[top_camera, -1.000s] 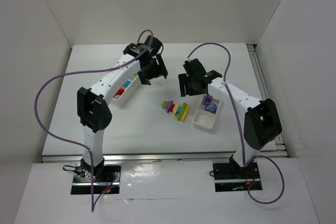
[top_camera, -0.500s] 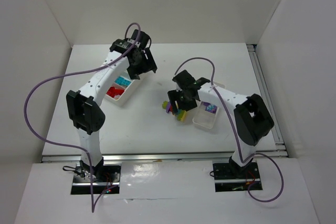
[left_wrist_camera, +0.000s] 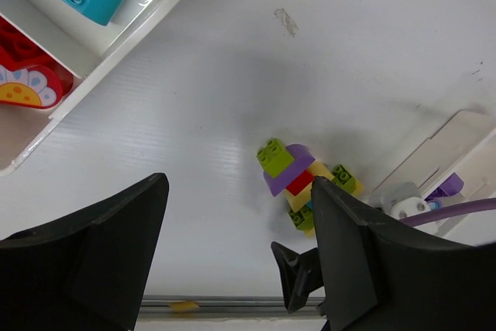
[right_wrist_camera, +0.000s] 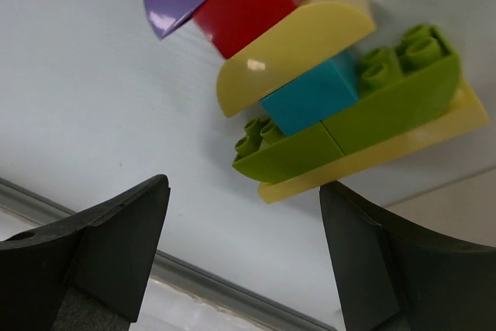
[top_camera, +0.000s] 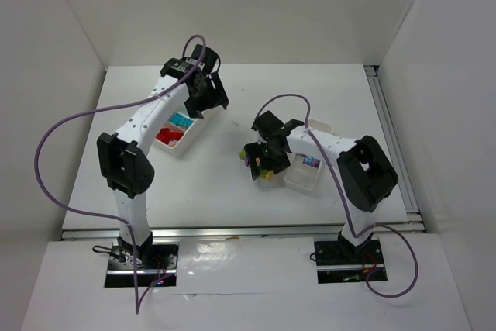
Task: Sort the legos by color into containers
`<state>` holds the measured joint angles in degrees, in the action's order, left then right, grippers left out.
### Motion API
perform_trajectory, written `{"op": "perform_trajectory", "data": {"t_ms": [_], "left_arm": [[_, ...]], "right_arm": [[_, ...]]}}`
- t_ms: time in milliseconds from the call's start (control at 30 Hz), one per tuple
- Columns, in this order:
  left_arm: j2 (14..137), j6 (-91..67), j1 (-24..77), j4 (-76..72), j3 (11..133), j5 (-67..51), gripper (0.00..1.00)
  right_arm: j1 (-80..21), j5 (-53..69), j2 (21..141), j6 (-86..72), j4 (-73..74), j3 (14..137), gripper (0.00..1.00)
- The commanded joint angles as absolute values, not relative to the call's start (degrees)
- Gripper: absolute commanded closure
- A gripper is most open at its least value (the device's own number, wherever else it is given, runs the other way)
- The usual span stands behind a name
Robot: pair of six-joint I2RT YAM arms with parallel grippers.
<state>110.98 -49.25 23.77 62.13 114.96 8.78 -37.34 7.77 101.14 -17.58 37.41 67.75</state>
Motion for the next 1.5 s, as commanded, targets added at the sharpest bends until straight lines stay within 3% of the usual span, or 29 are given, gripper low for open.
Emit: {"op": "perform_trajectory", "data": {"t_ms": [0,267,433,667,1067,1467], "left_arm": [[108.5,-47.6,23.6,61.9,114.3,8.8,0.15],[107.9,-47.1,21.5,62.4,112.6,10.1,0.15],[113.5,-45.1,22.2,62.4,113.9,6.2,0.15],[126.0,-43.9,25.7,60.6,122.4,2.3,0.09],[138.9,-40.3,29.5,60.6,131.7,6.4,0.07],[143.3,-39.8,32.1,59.6,135.1,8.7,0.22]], "right_arm": [[-39.2,10.4,102.6,-17.9,36.6,69.1,0.14],[-41.1,13.8,110.1,-16.1,32.0,79.8,0.18],[-41.1,10.5,98.3,-15.5,30.9,72.2,0.18],[-39.3,-8.6,82.5,-20.2,32.9,66.9,0.18],[-33.0,-18.0,80.7,-24.8,31.6,68.6,0.18],[-30.1,-16.8,81.2,-23.7,32.2,67.9,0.18]]}}
